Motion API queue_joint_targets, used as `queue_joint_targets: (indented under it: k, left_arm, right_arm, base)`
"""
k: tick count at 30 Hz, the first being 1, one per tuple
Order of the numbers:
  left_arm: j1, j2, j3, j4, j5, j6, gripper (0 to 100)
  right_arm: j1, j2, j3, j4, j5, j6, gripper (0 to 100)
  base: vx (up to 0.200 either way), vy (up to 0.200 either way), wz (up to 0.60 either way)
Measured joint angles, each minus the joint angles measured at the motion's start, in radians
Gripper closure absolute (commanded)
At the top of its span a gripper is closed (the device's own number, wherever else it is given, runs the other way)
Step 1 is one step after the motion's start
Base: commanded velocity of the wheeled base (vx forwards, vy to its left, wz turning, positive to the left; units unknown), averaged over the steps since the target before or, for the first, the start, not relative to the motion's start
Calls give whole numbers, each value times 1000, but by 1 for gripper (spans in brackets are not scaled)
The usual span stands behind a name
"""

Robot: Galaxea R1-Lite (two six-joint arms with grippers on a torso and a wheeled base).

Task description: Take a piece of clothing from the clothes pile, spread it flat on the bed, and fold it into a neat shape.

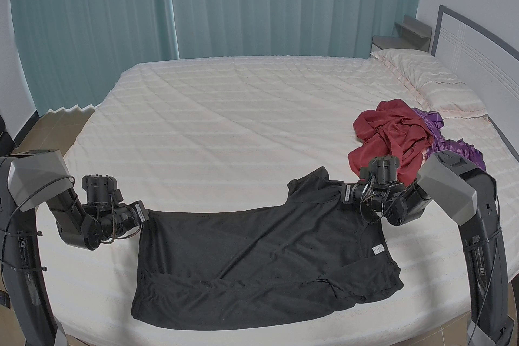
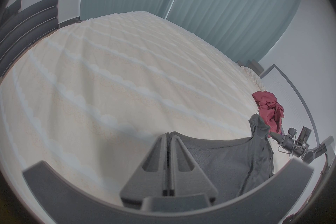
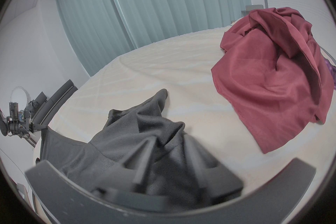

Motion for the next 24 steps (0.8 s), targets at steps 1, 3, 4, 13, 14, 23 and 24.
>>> queue_joint_targets:
  k: [1, 3, 4, 13, 14, 23, 24]
  left_arm:
    - [0, 0, -1, 0, 6, 0, 100]
    - [0, -1, -4, 0, 19, 0, 100]
    - [0, -2, -5, 0, 23, 0, 100]
    - [0, -6, -32, 0, 111, -4, 100]
    - [0, -6, -38, 0, 119, -12, 100]
    - [-2, -2, -71, -2, 137, -54, 100]
    - [-2, -1, -74, -1, 138, -55, 100]
  right_arm:
    - [-2, -2, 5, -6, 0, 1, 100]
    - [-7, -12, 25, -20, 2, 3, 100]
    - [-9, -17, 35, -31, 2, 4, 100]
    - [-26, -89, 154, -145, 5, 55, 100]
    - [-27, -95, 163, -164, 3, 62, 100]
    - [-29, -126, 215, -196, -2, 82, 100]
    - [-29, -128, 222, -196, -3, 83, 100]
  base:
    - [0, 0, 0]
    - [0, 0, 0]
    - [0, 0, 0]
    - [0, 0, 0]
    - [0, 0, 0]
    - [0, 0, 0]
    - [0, 0, 0]
